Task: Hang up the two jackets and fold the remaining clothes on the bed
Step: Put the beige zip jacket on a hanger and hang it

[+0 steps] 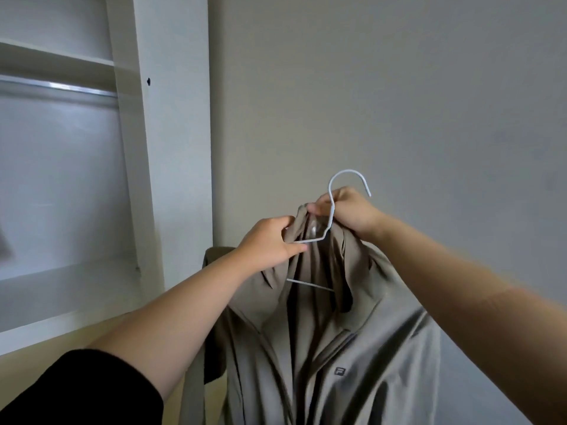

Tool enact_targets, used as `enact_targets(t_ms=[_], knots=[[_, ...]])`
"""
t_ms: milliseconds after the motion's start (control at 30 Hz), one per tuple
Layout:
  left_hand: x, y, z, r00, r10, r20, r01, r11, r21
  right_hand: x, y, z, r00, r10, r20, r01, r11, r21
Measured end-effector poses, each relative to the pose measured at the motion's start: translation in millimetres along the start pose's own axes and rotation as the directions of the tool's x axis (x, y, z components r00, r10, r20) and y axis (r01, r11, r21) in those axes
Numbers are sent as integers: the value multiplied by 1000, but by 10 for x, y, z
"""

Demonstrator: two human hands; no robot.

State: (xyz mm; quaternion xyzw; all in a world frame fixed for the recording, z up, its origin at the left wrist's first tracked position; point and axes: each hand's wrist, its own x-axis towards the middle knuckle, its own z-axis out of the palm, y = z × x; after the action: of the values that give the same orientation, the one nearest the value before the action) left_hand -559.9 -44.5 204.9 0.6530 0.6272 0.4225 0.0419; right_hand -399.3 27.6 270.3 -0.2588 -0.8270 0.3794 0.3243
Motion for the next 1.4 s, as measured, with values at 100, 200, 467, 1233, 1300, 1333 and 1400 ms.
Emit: enact_targets(t_ms=[100, 200, 467, 1233, 1300, 1333, 1400], knots=[[8, -63, 64, 999, -41, -12, 41, 999, -18, -26, 22, -47, 966, 120, 228, -86, 984, -154], [-22, -205, 89, 993, -93, -68, 87, 992, -90, -95, 105, -246, 969, 174, 173, -189, 979, 73], [54, -184, 110, 965, -148, -218, 134, 988, -77, -336, 455, -382, 980, 197, -40, -199, 923, -329], [114, -18, 313, 986, -19, -166, 4, 996, -93, -401, 700, -599, 882, -141, -450, -100, 877, -470], [135, 58, 282, 998, -54, 37, 55, 998, -23, -414, 708, -646, 877, -166, -451, -67, 887, -457], [139, 73, 272, 990, -75, 117, 81, 996, -45, -423, 711, -668, 880, -173, -442, -50, 892, -449], [133, 106, 261, 959, -143, 243, 192, 963, -190, -456, 700, -680, 894, -169, -416, -31, 900, -434]])
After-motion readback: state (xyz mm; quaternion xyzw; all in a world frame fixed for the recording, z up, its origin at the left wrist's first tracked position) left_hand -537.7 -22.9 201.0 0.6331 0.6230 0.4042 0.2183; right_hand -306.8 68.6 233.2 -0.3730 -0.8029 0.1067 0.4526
